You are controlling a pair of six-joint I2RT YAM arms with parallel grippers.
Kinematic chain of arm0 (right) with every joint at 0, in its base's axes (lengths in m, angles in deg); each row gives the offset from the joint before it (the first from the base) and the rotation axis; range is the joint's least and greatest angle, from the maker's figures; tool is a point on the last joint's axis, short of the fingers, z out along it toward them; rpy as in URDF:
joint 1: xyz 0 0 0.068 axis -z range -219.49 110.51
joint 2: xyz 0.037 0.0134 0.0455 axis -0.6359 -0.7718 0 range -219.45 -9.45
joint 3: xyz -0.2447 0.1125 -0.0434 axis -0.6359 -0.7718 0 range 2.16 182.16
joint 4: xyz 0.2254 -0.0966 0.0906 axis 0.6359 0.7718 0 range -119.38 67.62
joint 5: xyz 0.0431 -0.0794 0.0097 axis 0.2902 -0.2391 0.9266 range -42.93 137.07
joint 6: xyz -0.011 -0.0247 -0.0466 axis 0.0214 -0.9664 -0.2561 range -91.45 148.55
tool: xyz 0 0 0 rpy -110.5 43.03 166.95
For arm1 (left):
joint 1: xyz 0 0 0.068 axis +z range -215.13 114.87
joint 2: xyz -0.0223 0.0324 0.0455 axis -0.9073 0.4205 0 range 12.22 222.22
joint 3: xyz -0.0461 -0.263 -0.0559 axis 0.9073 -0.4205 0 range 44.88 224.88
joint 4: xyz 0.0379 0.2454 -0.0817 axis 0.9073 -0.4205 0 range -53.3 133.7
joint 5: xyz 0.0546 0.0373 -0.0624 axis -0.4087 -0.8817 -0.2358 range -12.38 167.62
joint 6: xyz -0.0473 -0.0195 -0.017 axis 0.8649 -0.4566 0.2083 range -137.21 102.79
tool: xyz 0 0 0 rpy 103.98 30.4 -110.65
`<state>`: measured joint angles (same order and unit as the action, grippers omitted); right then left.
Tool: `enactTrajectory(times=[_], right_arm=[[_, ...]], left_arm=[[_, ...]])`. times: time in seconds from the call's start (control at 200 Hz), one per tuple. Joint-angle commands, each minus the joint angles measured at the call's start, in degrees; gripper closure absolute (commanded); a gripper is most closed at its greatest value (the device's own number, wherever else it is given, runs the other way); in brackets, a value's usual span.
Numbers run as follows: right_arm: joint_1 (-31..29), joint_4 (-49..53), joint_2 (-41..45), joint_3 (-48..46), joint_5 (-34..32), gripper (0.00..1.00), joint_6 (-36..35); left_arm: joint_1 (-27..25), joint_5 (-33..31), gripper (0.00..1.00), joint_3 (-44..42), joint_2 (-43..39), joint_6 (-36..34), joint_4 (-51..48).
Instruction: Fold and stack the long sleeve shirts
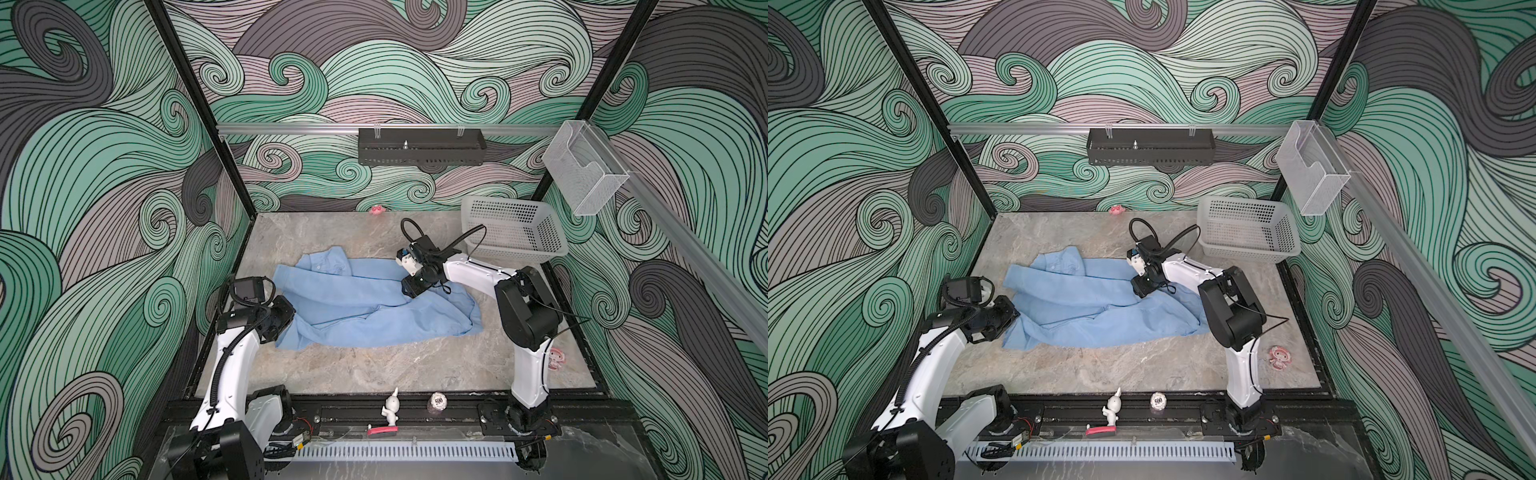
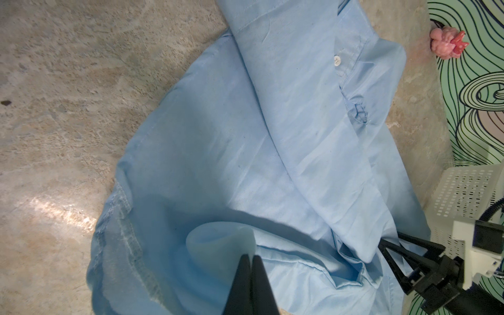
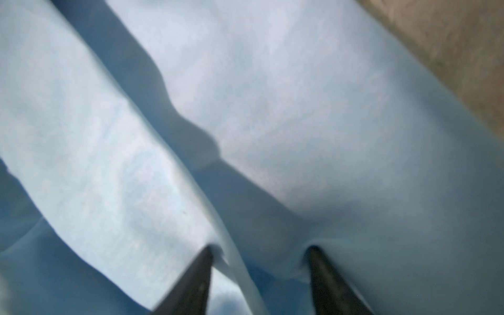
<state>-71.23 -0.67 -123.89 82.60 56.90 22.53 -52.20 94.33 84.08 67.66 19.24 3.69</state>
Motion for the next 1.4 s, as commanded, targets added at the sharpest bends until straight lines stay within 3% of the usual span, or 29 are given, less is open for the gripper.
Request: enactTrajectory(times=[0.0, 0.165, 0.41, 0.57, 0.73, 0.79, 0.845, 0.901, 1.041, 1.106, 1.261, 1.396], right_arm=[[-0.2, 0.6, 3.2, 1.1, 2.0, 0.97, -2.0], [2.0, 1.3, 10.0, 3.6, 2.6, 1.0, -1.9], [10.9, 4.1, 10.8, 17.1, 3.0, 1.0, -0.9], [15.0, 5.7, 4.5, 38.0, 3.6, 1.0, -0.4], [16.0, 14.5, -7.4, 75.1, 4.8, 1.0, -2.3], [16.1, 14.1, -7.9, 80.6, 5.6, 1.0, -2.3], [16.1, 12.6, -4.2, 76.7, 5.9, 1.0, -2.7], [15.8, 11.4, 0.8, 68.9, 6.2, 1.0, -3.2], [13.3, -2.6, 18.3, 32.6, 5.1, 1.0, -4.4], [12.5, -4.9, 23.9, 19.9, 4.4, 1.0, -4.2], [9.8, -10.0, 36.0, -7.9, -1.7, 1.0, 0.4], [4.9, -11.5, 46.2, -26.9, -9.1, 1.0, 6.8]], left_arm=[[-0.2, -1.7, 1.0, 2.6, 1.0, 0.0, 0.5], [-0.3, -1.3, 1.0, 6.4, 4.8, 1.4, 8.0], [-0.3, 2.1, 1.0, 27.1, 21.7, 3.6, 8.5], [-1.2, 5.9, 1.0, 51.1, 38.1, 5.1, 8.4], [-1.5, 9.9, 1.0, 80.8, 49.5, 4.9, 4.0], [-1.5, 10.2, 1.0, 88.7, 51.2, 3.5, 1.8], [-1.5, 10.4, 1.0, 91.3, 50.6, 2.0, 0.6], [-1.5, 11.0, 1.0, 88.1, 48.0, 0.6, 0.5], [-1.6, 10.7, 1.0, 59.4, 34.4, 1.3, 11.0], [-1.8, 9.5, 1.0, 47.4, 29.1, 1.2, 12.5], [-1.9, 7.3, 1.0, 27.4, 19.5, -0.1, 7.3], [-1.9, 3.1, 1.0, 12.3, 12.4, 3.9, 5.0]])
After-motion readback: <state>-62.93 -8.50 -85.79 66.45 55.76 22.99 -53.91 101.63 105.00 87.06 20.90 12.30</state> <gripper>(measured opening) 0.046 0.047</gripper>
